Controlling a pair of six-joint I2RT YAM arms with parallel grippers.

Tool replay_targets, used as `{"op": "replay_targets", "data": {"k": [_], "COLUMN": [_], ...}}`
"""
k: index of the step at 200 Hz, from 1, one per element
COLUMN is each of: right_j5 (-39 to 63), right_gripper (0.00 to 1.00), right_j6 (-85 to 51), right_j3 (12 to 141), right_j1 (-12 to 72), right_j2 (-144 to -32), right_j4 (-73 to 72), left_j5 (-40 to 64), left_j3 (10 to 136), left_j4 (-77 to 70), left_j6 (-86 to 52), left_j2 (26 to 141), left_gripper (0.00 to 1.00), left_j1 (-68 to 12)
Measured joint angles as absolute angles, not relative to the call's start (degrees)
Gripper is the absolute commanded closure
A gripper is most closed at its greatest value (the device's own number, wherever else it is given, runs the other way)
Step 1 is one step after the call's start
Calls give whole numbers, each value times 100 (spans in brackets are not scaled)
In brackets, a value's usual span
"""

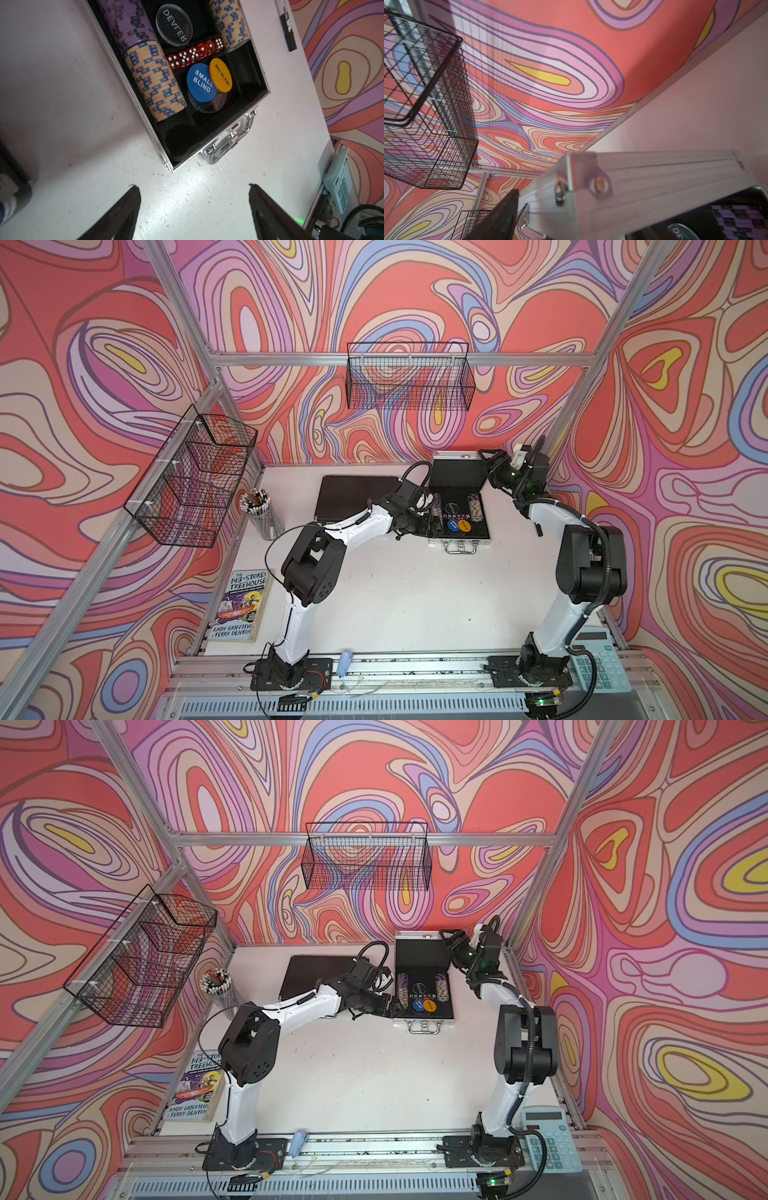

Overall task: Open the poker set cases
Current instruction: Open the case lid on the poker set case.

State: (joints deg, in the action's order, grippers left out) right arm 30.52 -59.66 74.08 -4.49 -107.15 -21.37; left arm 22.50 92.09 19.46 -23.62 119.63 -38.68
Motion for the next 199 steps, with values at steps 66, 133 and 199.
{"op": "replay_targets", "data": {"k": [66, 133, 199], "right_j5": [3151, 3155, 3157], "right_gripper": [20, 20, 19], "right_j6": [-6241, -6576, -6589], "right_j3": [8097, 8272, 8462], "right_j1": [-445, -438, -403], "right_j2": [-11434, -11791, -11946], "right_j4": [-2425, -2834, -2860], "left_j5": [2217, 2108, 2062], "left_j3": [9220, 9096, 8941], "left_j4": [1942, 1940, 1848], "left_j6": [-2377, -2362, -2357], "left_j2": [12175, 12178, 12182], "left_gripper": [18, 18, 18], "left_j1": [-3903, -3911, -3911]}}
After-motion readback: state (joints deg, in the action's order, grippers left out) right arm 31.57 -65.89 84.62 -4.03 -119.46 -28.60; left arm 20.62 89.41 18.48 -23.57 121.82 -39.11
